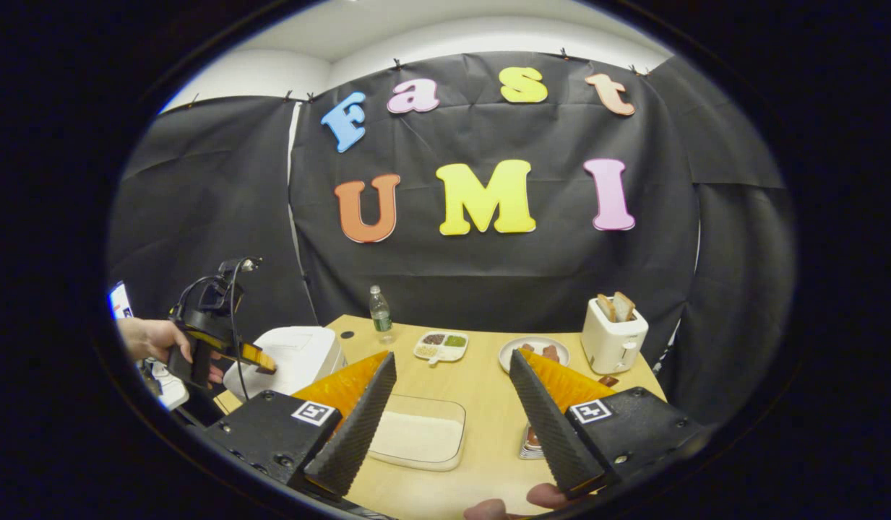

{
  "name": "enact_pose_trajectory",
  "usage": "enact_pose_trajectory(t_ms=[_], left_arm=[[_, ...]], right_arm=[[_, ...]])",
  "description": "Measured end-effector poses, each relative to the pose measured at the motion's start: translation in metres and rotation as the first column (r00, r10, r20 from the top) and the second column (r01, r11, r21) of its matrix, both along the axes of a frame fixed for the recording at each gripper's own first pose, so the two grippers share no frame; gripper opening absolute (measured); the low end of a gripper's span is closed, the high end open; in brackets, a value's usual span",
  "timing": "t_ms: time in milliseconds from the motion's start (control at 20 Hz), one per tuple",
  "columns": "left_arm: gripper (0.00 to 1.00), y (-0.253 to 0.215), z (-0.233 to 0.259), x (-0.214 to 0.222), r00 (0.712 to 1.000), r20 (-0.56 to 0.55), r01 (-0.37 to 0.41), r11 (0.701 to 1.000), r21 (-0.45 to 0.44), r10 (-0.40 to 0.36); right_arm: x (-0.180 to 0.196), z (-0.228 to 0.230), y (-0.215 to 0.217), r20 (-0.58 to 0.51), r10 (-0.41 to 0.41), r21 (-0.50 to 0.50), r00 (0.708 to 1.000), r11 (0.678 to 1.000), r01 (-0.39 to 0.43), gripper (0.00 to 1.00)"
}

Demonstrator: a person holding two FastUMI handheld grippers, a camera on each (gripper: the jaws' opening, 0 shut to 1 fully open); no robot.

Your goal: Close the left gripper, press the button to open the rice cooker; take a wooden spoon from the chopstick holder with the right hand, scoop a spoonful of rice and pour it into the rice cooker, then put the wooden spoon back into the chopstick holder.

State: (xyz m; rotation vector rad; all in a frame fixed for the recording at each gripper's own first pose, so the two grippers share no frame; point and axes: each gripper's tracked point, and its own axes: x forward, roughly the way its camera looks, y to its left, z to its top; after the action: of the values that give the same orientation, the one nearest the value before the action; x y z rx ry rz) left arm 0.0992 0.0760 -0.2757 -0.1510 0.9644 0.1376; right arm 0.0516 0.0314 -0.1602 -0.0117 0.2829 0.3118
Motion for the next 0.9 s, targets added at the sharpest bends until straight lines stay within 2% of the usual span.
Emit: enact_pose_trajectory(t_ms=[100, 400, 550, 650, 850, 900], left_arm=[[0.95, 0.0, 0.001, -0.001, 0.999, 0.034, -0.014, 1.0, -0.006, 0.014], [0.94, -0.009, 0.02, -0.002, 0.983, 0.186, -0.001, 0.998, -0.059, 0.012], [0.94, -0.015, 0.041, -0.006, 0.953, 0.303, 0.006, 1.0, -0.026, 0.002], [0.94, -0.018, 0.061, -0.017, 0.923, 0.385, 0.008, 1.0, -0.019, 0.0], [0.94, -0.024, 0.095, -0.048, 0.868, 0.496, 0.019, 1.0, 0.002, -0.017], [0.94, -0.027, 0.1, -0.057, 0.854, 0.519, 0.018, 1.0, 0.018, -0.025]], right_arm=[[0.001, 0.007, 0.003, 0.011, 0.0, 0.0, 1.0, 1.0, 0.0, 1.0], [-0.01, 0.018, 0.018, 0.047, 0.008, -0.015, 0.999, 1.0, -0.008, 1.0], [-0.021, 0.024, 0.026, 0.059, 0.004, -0.012, 0.998, 1.0, -0.004, 1.0], [-0.031, 0.03, 0.031, 0.076, -0.007, -0.014, 0.997, 1.0, 0.008, 1.0], [-0.056, 0.039, 0.036, 0.113, -0.066, -0.018, 0.991, 0.997, 0.068, 1.0], [-0.063, 0.042, 0.035, 0.119, -0.085, -0.019, 0.989, 0.996, 0.088, 0.96]])
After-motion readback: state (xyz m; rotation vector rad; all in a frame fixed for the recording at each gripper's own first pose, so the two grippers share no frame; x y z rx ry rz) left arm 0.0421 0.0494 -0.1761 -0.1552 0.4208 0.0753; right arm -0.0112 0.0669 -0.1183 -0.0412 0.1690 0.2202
